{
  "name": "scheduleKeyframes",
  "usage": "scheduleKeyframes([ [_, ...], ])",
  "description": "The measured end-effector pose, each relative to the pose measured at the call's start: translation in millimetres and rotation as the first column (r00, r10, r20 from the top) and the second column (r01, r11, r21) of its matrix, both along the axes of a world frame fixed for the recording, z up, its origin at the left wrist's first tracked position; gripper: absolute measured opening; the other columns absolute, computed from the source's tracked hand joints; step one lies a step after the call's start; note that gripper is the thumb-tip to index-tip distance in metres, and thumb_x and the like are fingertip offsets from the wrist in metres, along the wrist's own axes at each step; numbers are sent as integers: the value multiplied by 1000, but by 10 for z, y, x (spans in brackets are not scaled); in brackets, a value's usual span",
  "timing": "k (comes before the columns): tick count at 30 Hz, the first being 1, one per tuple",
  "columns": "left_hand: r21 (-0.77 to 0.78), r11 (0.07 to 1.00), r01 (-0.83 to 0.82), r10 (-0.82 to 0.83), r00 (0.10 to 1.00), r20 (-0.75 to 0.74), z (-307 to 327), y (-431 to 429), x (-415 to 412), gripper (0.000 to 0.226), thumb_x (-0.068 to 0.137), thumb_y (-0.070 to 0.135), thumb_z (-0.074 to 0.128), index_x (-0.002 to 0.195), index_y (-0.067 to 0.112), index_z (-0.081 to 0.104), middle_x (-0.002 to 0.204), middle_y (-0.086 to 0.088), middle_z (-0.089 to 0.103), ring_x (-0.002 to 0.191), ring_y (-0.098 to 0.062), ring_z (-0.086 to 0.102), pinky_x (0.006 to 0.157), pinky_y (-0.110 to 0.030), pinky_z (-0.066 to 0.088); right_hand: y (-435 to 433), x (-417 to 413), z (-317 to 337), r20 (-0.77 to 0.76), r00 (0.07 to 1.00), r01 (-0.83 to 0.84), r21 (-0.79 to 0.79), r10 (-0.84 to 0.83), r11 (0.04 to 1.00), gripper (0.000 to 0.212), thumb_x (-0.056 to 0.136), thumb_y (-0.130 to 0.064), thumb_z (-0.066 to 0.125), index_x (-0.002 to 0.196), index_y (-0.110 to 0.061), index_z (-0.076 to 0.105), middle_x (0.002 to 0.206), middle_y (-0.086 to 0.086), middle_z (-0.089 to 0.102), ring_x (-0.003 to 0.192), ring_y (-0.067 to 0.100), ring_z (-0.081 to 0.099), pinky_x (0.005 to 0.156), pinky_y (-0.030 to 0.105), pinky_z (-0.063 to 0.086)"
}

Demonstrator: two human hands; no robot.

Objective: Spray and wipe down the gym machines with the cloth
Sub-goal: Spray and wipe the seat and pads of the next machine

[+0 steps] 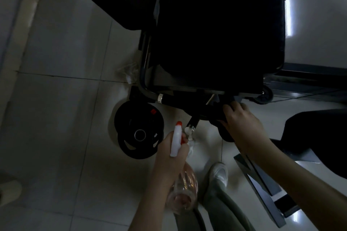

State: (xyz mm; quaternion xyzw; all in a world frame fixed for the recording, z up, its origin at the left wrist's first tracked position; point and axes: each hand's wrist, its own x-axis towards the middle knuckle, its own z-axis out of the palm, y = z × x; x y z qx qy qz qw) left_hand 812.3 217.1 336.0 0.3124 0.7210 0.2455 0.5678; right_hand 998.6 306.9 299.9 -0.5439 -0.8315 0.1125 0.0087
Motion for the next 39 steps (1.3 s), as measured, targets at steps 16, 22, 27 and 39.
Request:
scheduleKeyframes([
  [16,-63,992,106,-107,994,-21,-184,-41,3,10,73,30,50,79,34,56,79,-3,60,84,-29,63,80,-43,54,-657,-12,-360,-300,578,406,-700,-759,587,23,93,-12,57,115,-9,60,94,5,63,86,17,60,72,22,45],
  [22,-26,957,290,-291,957,-17,-544,-9,-364,4,82,23,54,78,25,54,68,4,52,66,-12,55,67,-20,45,-740,-286,-604,-224,237,495,-810,-945,316,26,94,-19,55,119,-13,58,97,3,63,83,14,60,73,28,46],
  [27,27,850,525,-524,851,-44,-716,109,-764,6,89,17,51,90,20,56,76,3,52,70,-5,53,66,-10,39,-843,-588,-763,-260,-21,511,-832,-965,213,23,96,-20,52,118,-16,55,102,9,63,86,20,63,71,32,52],
  [39,-84,796,599,-599,800,34,-1819,704,-931,96,48,66,67,135,28,51,128,11,56,116,-8,55,103,-37,45,-853,-691,-1368,-368,-335,520,-840,-868,156,29,97,-28,49,124,-16,52,88,-4,61,75,8,62,58,19,48],
])
